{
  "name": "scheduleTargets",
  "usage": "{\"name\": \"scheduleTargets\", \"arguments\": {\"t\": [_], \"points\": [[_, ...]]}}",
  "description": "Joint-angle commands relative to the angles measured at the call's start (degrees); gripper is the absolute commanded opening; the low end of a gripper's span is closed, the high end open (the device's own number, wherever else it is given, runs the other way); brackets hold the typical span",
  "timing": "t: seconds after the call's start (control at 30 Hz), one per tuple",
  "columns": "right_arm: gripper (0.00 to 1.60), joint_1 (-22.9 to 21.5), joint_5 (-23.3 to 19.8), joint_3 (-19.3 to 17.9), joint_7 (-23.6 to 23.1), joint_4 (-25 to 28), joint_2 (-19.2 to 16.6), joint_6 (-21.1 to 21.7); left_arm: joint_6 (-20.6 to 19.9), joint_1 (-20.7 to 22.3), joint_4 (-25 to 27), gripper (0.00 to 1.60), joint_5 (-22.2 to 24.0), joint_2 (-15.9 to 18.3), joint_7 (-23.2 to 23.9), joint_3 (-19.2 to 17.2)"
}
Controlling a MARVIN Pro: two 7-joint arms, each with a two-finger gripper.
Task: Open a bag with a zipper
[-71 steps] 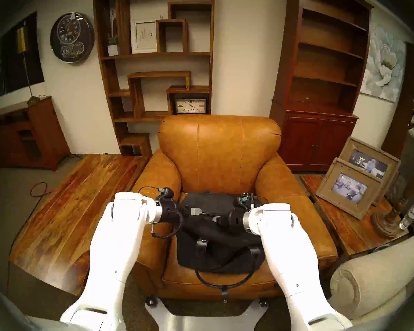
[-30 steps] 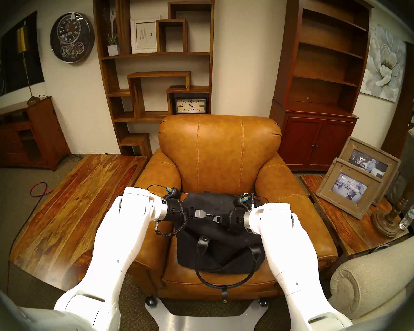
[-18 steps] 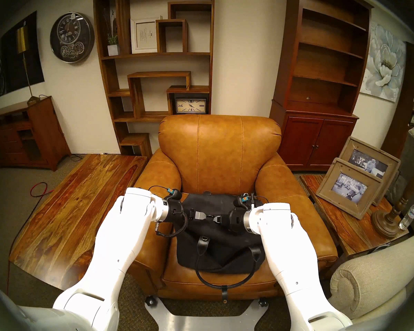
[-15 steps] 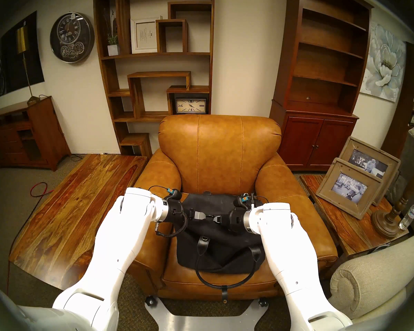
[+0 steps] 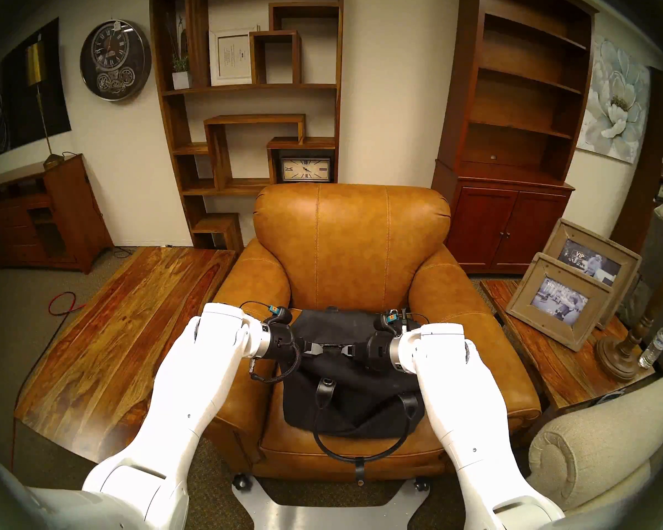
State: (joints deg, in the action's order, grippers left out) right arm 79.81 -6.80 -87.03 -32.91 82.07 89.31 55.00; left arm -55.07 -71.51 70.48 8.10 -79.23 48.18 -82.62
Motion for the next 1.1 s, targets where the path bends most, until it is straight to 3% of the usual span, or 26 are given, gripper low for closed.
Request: {"name": "scheduleTargets", "arguments": {"t": [0.0,0.1,0.17,0.23,0.43,0.73,1.07], "points": [[0.0,-1.3,-0.2,0.0,-0.1,0.6,0.3,0.0,0.1,1.0,0.1,0.78,1.0,-0.1,-1.0,0.5],[0.0,-1.4,-0.2,0.0,-0.1,0.5,0.3,0.0,0.1,0.9,0.1,0.78,1.1,-0.3,-2.1,0.6],[0.0,-1.5,-0.2,0.1,-0.2,0.5,0.3,0.0,0.1,1.0,0.0,0.62,1.3,-0.2,-2.7,0.8],[0.0,-1.5,-0.1,0.2,-0.1,0.5,0.2,0.0,0.1,0.9,0.0,0.02,1.7,-0.1,-3.2,0.9],[0.0,-1.0,0.2,0.3,-0.1,1.4,-0.3,0.0,0.1,-1.6,4.4,0.0,2.7,1.2,-4.1,0.2],[0.0,-0.6,0.6,-1.0,0.1,3.5,-3.0,0.0,0.1,-4.5,9.4,0.0,3.0,5.7,-4.1,-1.4],[0.0,-0.8,2.1,-2.1,-0.3,3.8,-6.5,0.0,0.1,-5.1,11.0,0.0,2.6,7.1,-5.8,-1.6]]}}
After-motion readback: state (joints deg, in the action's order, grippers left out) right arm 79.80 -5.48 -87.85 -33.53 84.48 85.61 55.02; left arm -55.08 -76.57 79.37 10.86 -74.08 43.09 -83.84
